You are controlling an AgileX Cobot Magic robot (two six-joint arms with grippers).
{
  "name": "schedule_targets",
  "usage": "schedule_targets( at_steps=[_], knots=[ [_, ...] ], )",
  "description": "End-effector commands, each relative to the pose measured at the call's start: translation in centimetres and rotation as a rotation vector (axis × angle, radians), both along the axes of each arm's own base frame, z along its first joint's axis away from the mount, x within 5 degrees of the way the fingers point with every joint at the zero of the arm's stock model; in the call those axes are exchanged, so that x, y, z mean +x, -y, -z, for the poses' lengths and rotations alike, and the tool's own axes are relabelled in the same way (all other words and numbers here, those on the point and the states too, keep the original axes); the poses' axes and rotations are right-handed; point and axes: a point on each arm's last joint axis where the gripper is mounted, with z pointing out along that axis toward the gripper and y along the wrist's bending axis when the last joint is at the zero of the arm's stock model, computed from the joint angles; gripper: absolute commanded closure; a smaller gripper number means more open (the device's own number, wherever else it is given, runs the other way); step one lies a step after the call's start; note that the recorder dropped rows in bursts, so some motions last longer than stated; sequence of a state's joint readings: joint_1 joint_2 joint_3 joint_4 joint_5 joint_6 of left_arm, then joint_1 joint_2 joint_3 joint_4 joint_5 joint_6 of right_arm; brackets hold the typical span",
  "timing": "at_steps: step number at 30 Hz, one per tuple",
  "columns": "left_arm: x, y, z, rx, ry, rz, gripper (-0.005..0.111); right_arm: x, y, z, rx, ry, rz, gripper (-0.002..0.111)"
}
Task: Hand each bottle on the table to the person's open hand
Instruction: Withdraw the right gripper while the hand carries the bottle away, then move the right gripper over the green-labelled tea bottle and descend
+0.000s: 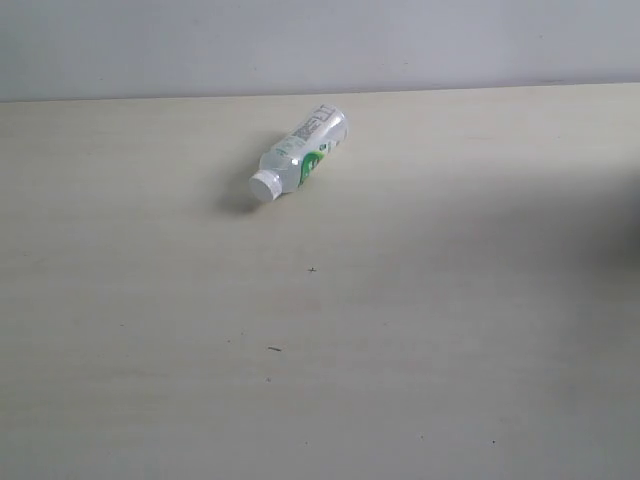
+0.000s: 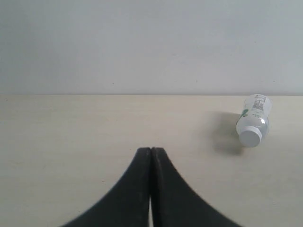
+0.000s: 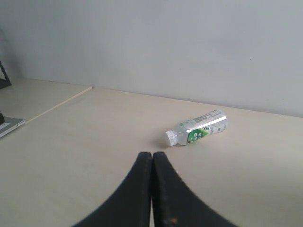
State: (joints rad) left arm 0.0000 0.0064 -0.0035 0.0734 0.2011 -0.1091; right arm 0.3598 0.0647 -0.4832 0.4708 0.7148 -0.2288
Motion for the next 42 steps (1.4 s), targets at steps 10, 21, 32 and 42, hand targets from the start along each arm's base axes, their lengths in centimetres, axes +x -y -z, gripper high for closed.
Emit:
schedule_targets(
  at_steps=[10, 21, 32, 42],
  knots=[
    [0.0, 0.0, 0.1, 0.003, 0.005, 0.0, 0.107, 0.0, 0.0, 0.0, 0.004, 0.012, 0.009, 0.108],
    [0.0, 0.0, 0.1, 0.003, 0.005, 0.0, 0.107, 0.0, 0.0, 0.0, 0.004, 0.012, 0.009, 0.108],
    [0.0, 0.0, 0.1, 0.003, 0.005, 0.0, 0.107, 0.2, 0.3, 0.2, -0.046, 0.033, 0.041, 0.108],
    [0.0, 0.0, 0.1, 0.003, 0.005, 0.0, 0.107, 1.2, 0.4, -0.7, -0.024, 0.095, 0.092, 0.108]
  ],
)
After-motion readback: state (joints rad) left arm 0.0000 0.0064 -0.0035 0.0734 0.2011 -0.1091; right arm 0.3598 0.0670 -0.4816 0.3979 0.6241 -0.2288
